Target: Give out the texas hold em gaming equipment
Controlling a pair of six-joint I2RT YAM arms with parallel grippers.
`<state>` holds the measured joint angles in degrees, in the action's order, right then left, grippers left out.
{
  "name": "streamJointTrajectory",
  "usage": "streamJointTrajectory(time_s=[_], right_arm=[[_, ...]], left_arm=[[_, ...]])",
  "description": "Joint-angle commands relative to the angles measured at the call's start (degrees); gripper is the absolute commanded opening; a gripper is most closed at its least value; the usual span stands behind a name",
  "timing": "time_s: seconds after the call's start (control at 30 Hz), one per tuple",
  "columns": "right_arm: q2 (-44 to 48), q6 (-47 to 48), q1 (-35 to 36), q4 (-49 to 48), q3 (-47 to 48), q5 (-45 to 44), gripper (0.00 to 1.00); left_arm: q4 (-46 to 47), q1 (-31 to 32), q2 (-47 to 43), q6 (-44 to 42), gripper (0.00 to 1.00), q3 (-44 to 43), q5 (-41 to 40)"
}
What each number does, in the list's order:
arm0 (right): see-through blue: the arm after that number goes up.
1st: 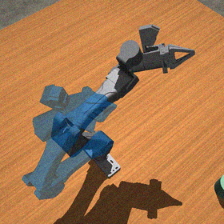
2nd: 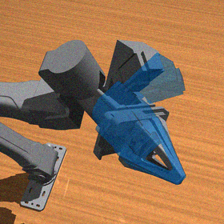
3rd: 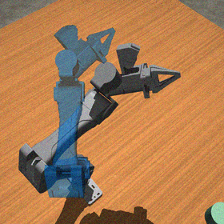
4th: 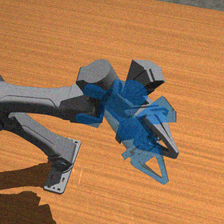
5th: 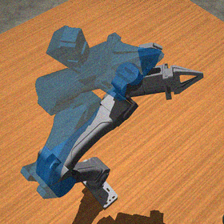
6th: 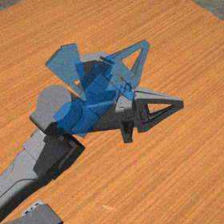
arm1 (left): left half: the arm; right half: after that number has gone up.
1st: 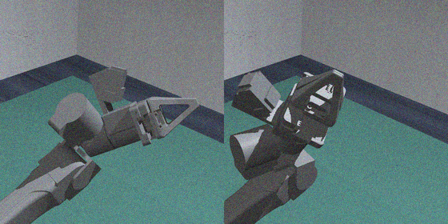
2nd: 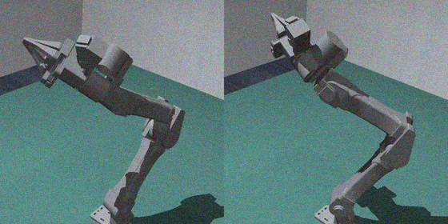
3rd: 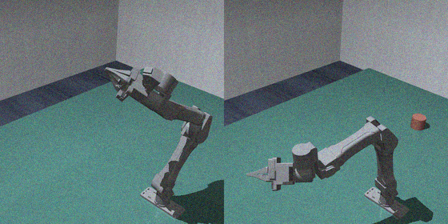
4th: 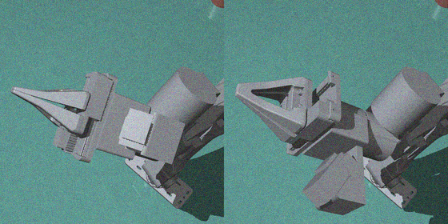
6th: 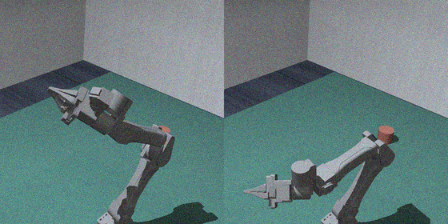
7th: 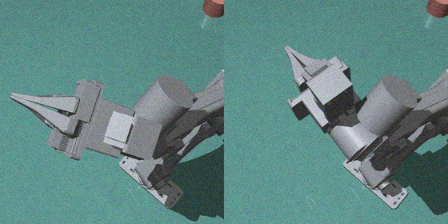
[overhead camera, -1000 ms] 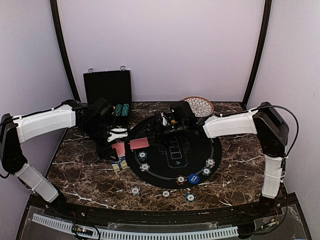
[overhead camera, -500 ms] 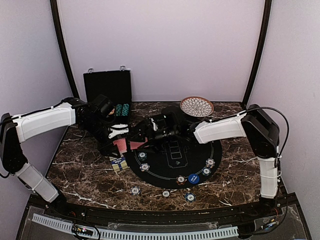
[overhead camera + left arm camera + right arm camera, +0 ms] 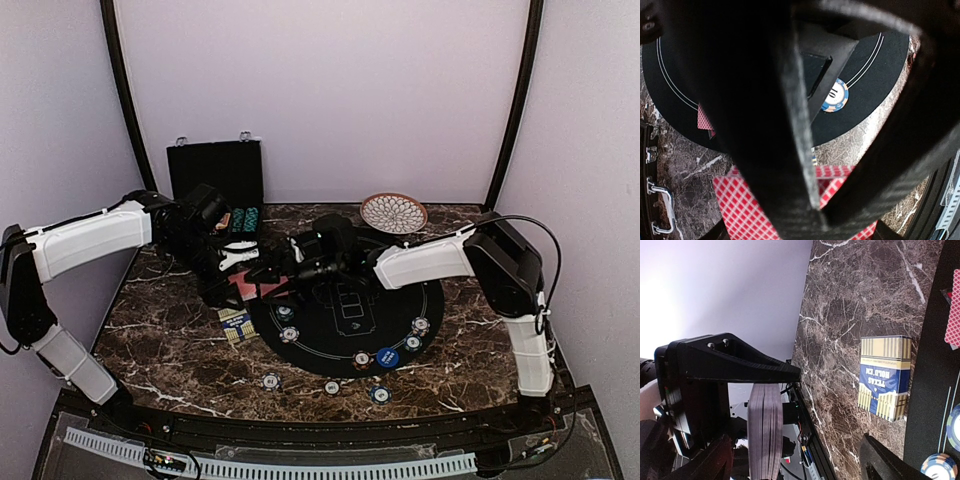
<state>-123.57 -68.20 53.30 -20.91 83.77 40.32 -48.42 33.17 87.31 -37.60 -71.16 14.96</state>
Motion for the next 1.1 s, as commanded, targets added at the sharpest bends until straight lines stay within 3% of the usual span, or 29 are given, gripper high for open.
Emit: streamJointTrajectory(time_s=[0.0, 0.4, 0.77, 1.07], right_arm=[[-1.9, -1.1, 1.3, -4.0, 3.6, 1.6, 0.87], [-8.0, -2.3, 2.0, -1.1, 10.7, 1.3, 0.82], [-4.3, 2.8, -0.6, 5.9, 5.2, -1.1, 0.69], [-1.5, 3.7, -1.3, 6.2, 3.3, -1.0, 0.59]], left_arm=[[-0.5, -0.1, 0.2, 0.7, 0.18, -1.8, 1.9], [-1.0, -0.1, 0.6, 0.9, 0.17, -2.4, 2.9], [-1.5, -0.1, 0.0, 0.7, 0.17, -1.9, 2.4], [-1.3, -0.1, -0.2, 0.7, 0.17, -1.4, 2.2]])
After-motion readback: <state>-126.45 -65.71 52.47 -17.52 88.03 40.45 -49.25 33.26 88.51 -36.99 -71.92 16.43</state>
